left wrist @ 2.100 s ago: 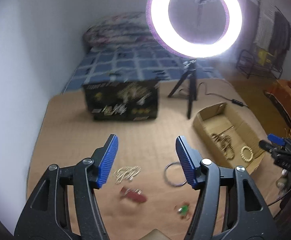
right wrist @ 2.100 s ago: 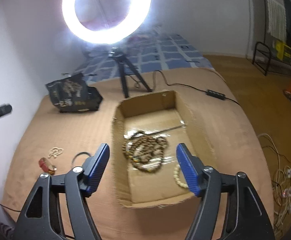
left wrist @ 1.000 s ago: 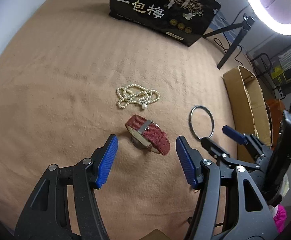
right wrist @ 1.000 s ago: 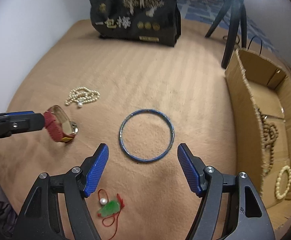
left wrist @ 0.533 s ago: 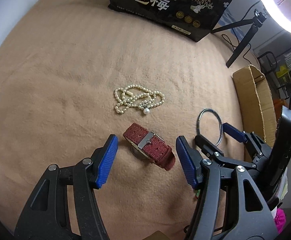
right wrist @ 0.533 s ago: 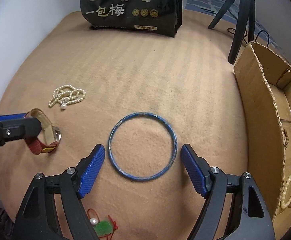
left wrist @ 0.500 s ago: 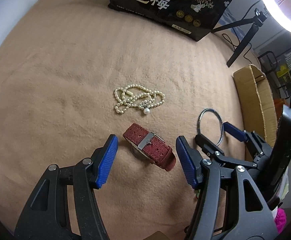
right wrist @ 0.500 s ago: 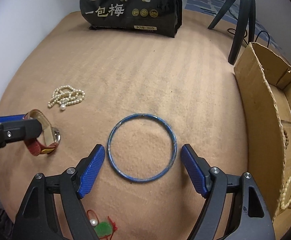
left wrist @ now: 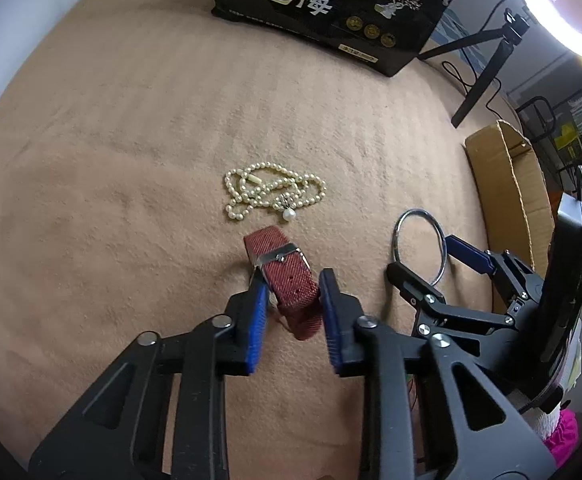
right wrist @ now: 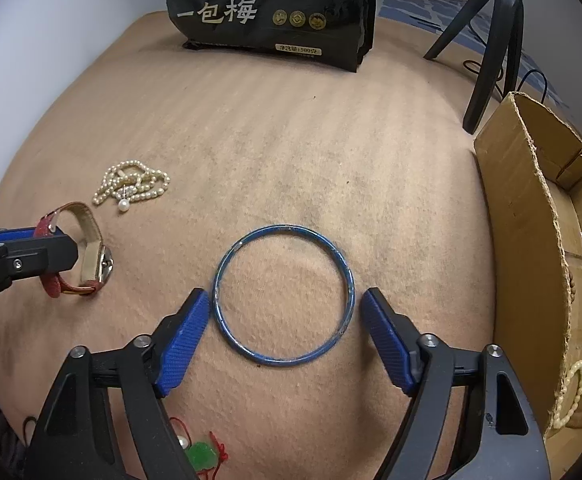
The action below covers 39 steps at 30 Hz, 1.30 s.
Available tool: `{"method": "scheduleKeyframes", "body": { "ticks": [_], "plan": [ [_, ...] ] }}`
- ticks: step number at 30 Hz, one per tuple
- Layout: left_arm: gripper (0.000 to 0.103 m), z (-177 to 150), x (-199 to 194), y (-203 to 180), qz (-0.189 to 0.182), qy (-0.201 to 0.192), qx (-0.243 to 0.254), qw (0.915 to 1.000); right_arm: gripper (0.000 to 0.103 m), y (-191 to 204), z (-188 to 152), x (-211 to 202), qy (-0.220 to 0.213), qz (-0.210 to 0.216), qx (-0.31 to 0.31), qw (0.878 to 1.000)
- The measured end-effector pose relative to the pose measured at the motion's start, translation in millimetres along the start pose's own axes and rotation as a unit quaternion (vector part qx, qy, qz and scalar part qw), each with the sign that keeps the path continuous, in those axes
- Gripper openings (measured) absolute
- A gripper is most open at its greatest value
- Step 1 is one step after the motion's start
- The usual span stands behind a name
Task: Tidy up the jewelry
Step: 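Move the right tool to the blue bangle while the left tool approaches the red-strap watch, then close the right tool on the bangle rim while the left tool grips the watch strap, then carry the blue bangle and red watch over the cardboard box with both tools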
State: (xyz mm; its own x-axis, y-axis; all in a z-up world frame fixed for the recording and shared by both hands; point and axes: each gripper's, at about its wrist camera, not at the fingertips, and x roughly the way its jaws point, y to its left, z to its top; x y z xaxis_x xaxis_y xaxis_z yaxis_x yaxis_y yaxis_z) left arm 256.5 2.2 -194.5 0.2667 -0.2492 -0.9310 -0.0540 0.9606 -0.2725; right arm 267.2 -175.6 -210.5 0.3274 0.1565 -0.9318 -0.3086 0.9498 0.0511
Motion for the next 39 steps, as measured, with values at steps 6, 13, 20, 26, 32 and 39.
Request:
{"method": "scheduleKeyframes", "body": {
  "ticks": [6, 13, 20, 26, 32, 39],
  "plan": [
    [0.022, -1.2, -2.1, -0.8, 0.006, -0.006, 0.011, 0.9999, 0.071, -3.3, -3.7, -4.7, -0.004, 0.008, 0.006, 1.0],
    [0.018, -3.3, -13.4, 0.4, 0.011, -0.021, 0.016, 0.9996, 0.07, -10.6, -1.5, -18.5, -0.023, 0.009, 0.011, 1.0],
    [0.018, -3.4, -28.9, -3.8, 0.007, -0.042, 0.024, 0.9988, 0.07, -13.9, -3.3, -43.1, -0.048, 0.015, 0.017, 0.999],
    [0.018, -6.3, -45.4, -18.4, 0.001, -0.062, 0.041, 0.9972, 0.07, -16.6, -8.2, -72.1, -0.075, 0.028, 0.014, 0.997],
    [0.018, -15.0, -59.3, -42.9, -0.008, -0.082, 0.066, 0.9944, 0.07, -30.6, -17.6, -100.2, -0.098, 0.03, 0.015, 0.995],
    [0.018, -20.6, -69.9, -77.7, -0.031, -0.094, 0.096, 0.9905, 0.07, -60.3, -36.2, -123.1, -0.11, 0.011, 0.024, 0.994]
  ]
}}
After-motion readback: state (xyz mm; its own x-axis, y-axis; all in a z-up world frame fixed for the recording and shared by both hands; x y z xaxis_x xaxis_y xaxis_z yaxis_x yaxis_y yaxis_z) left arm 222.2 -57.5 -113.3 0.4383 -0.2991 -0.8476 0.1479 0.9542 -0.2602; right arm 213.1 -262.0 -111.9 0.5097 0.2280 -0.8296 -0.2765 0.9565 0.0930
